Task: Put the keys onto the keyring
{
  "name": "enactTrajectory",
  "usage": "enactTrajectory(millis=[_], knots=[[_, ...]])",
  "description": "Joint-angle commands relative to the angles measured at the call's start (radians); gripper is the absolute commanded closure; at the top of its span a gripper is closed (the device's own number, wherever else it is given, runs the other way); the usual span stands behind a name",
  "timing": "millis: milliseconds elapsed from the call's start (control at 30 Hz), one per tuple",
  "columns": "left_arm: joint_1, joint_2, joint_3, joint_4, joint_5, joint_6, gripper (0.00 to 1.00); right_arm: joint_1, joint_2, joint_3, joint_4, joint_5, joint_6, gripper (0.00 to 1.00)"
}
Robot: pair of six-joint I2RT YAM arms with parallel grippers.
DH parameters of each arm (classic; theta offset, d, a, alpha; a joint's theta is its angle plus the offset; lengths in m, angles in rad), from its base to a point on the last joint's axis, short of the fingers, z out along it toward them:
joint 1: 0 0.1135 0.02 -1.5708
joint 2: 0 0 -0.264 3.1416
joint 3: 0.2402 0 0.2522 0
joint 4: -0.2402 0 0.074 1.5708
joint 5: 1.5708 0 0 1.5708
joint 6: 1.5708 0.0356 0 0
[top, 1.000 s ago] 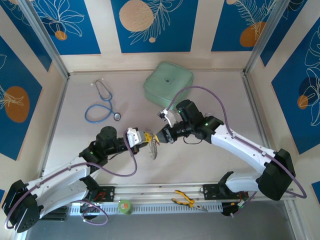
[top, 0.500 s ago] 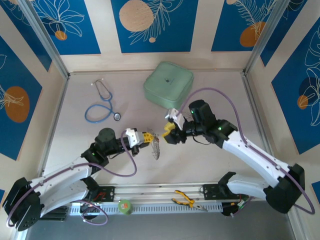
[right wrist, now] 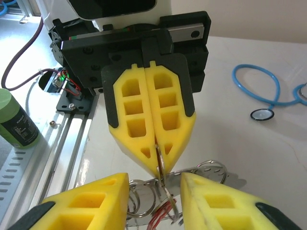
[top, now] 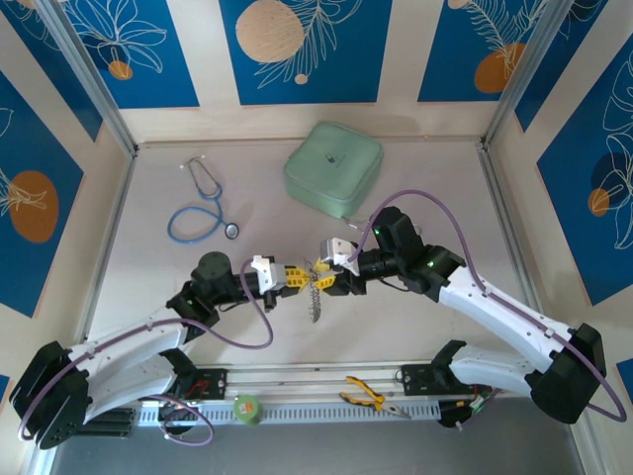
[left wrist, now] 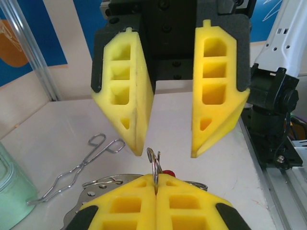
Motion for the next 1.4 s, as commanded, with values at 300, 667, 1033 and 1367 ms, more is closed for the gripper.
enactTrajectory(millis=[300, 667, 1033, 1367], knots=[[-0.006, -0.004, 0.008, 0.076, 0.074, 0.007, 1.00, 0.015, 0.027, -0.009, 0.015, -0.043, -0.035, 0.75], [-0.005, 0.002, 0.015, 0.067, 0.003, -0.012, 0.98, 0.016, 0.054, 0.027, -0.022, -0.090, -0.063, 1.00], [-0.005, -0.043, 0.102, -0.276, -0.102, 0.119, 0.78, 0.046, 0.094, 0.171, -0.288, 0.095, -0.195, 1.00], [-0.005, 0.003, 0.149, -0.289, -0.065, 0.144, 0.83, 0.099, 0.186, 0.300, -0.386, 0.140, -0.251, 1.00]])
